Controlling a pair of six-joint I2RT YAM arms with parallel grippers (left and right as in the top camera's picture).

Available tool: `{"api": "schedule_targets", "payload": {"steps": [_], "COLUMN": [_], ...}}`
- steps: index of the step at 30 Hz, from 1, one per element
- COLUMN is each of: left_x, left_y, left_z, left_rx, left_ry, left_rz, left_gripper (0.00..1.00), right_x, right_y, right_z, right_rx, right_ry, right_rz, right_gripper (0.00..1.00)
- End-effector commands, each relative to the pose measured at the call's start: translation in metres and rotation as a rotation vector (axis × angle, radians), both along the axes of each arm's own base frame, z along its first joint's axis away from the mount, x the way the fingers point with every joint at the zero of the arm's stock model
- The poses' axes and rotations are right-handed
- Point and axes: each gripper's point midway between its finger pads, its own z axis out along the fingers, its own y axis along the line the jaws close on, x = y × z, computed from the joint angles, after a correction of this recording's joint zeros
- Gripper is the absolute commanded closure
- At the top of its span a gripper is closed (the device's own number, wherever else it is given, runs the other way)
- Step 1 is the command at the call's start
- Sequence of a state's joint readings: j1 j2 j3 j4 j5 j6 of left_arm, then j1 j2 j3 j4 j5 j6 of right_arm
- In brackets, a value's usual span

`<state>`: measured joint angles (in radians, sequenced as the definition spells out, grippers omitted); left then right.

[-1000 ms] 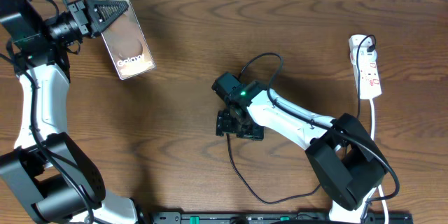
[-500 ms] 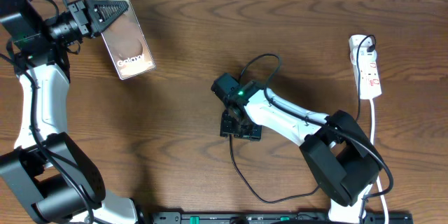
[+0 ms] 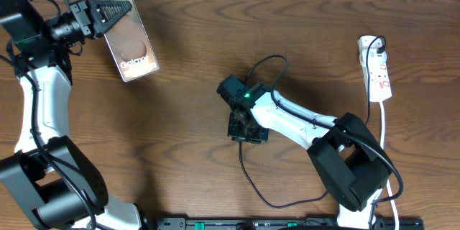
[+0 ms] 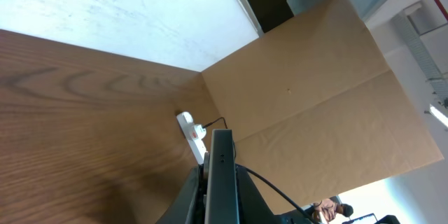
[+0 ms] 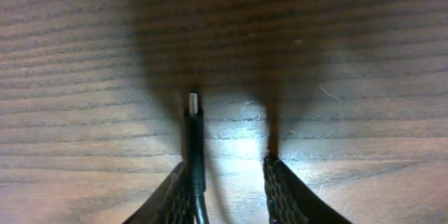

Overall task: Plug charger to phone and switch on socket
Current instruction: 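Close the right gripper on the black cable just behind its plug, then lift the cable plug off the table with the right gripper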

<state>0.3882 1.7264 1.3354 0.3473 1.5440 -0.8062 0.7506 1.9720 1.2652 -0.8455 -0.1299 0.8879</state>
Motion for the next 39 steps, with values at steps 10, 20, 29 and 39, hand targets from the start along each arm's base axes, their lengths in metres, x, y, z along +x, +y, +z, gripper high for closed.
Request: {"api": "schedule_targets", "payload": {"steps": [10,20,29,39], "left_x": [-0.005,-0.005,-0.005,-0.005], "left_y": [-0.003,-0.003,-0.003,-0.003], "left_z": [0.006,0.006,0.006,0.006], "left_rx": [0.009,0.009,0.009,0.009], "left_ry": [-0.030,-0.030,-0.030,-0.030], "left_rz": [-0.030,-0.030,-0.030,-0.030], "left_gripper": [0.93,0.93,0.93,0.92], "right_x": [0.006,0.016,0.015,0.013], "right_y": [0.004,-0.002,-0.003,-0.004], "right_z": [-0.012,-0.012,-0.012,-0.012], "right_rx": [0.002,-0.003,-0.008,-0.013], "right_ry": [-0.014,-0.026,-0.027,-0.018], "right_rz": [-0.017,-0.065,-0.066,-0.066], "right_gripper": [0.64,0.69,0.84,0.89]}}
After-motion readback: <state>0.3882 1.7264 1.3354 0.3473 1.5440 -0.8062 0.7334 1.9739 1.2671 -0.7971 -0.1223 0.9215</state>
